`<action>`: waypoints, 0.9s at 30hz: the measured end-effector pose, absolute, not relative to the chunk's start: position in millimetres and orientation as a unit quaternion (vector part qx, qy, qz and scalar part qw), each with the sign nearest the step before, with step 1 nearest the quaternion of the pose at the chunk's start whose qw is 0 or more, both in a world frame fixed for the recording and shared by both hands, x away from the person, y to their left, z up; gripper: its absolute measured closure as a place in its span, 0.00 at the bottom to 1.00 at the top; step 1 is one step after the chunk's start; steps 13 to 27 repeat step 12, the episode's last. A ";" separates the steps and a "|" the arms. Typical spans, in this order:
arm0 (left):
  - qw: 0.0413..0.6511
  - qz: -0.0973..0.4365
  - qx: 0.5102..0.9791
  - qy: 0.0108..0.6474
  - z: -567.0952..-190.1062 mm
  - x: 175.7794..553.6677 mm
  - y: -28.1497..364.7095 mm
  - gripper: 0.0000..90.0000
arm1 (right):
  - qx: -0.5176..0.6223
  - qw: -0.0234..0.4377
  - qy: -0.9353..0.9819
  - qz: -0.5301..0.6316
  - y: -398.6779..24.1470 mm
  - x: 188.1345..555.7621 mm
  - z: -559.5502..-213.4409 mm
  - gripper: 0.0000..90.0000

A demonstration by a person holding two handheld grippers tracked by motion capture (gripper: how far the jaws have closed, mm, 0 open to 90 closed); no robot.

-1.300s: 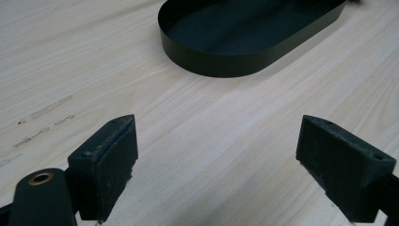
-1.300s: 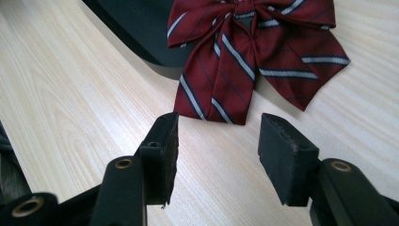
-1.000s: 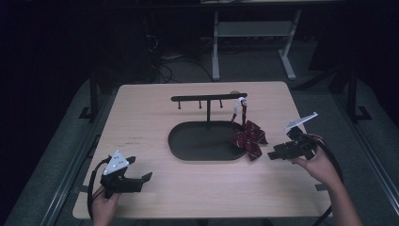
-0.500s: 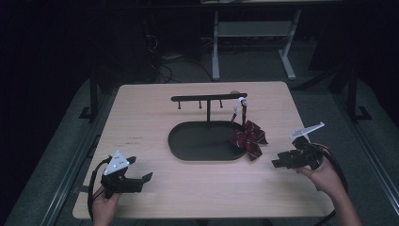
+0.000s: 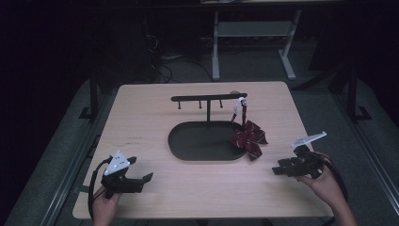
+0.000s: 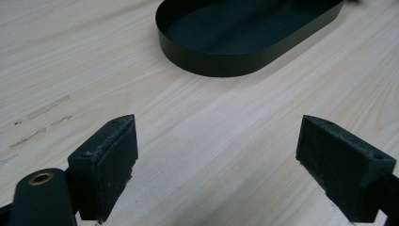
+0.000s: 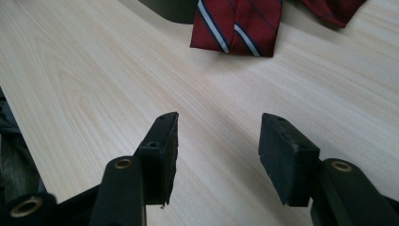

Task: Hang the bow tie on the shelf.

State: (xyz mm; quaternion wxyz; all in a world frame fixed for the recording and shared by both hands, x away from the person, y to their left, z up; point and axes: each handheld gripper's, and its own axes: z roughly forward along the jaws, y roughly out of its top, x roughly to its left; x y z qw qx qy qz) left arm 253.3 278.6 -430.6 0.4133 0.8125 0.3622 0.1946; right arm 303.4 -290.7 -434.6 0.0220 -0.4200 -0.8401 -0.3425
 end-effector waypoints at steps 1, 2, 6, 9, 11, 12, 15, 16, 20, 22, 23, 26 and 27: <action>0.414 0.195 0.812 0.362 -430.6 253.3 278.5 0.15 | -0.420 0.021 -0.840 -0.343 -290.8 301.6 -434.9 0.53; 0.414 0.194 0.813 0.362 -430.5 253.2 278.4 0.15 | -0.420 0.020 -0.839 -0.344 -290.7 299.7 -434.9 0.53; 0.414 0.193 0.814 0.360 -430.3 253.0 277.5 0.15 | -0.416 0.016 -0.839 -0.351 -291.0 292.1 -434.8 0.52; 0.412 0.193 0.815 0.358 -430.0 253.0 277.0 0.15 | -0.416 0.010 -0.838 -0.354 -290.8 285.4 -436.0 0.51; 0.413 0.193 0.815 0.357 -430.2 253.2 276.3 0.15 | -0.418 0.001 -0.835 -0.358 -290.3 280.0 -437.2 0.50; 0.411 0.194 0.817 0.355 -430.4 253.5 276.4 0.15 | -0.419 -0.002 -0.832 -0.364 -290.2 277.1 -437.8 0.50; 0.411 0.194 0.817 0.355 -430.4 253.5 276.4 0.15 | -0.419 -0.002 -0.832 -0.364 -290.2 277.1 -437.8 0.50; 0.411 0.194 0.817 0.355 -430.4 253.5 276.4 0.15 | -0.419 -0.002 -0.832 -0.364 -290.2 277.1 -437.8 0.50; 0.411 0.194 0.817 0.355 -430.4 253.5 276.4 0.15 | -0.419 -0.002 -0.832 -0.364 -290.2 277.1 -437.8 0.50; 0.411 0.194 0.817 0.355 -430.4 253.5 276.4 0.15 | -0.419 -0.002 -0.832 -0.364 -290.2 277.1 -437.8 0.50; 0.411 0.194 0.817 0.355 -430.4 253.5 276.4 0.15 | -0.419 -0.002 -0.832 -0.364 -290.2 277.1 -437.8 0.50; 0.411 0.194 0.817 0.355 -430.4 253.5 276.4 0.15 | -0.419 -0.002 -0.832 -0.364 -290.2 277.1 -437.8 0.50; 0.411 0.194 0.817 0.355 -430.4 253.5 276.4 0.15 | -0.419 -0.002 -0.832 -0.364 -290.2 277.1 -437.8 0.50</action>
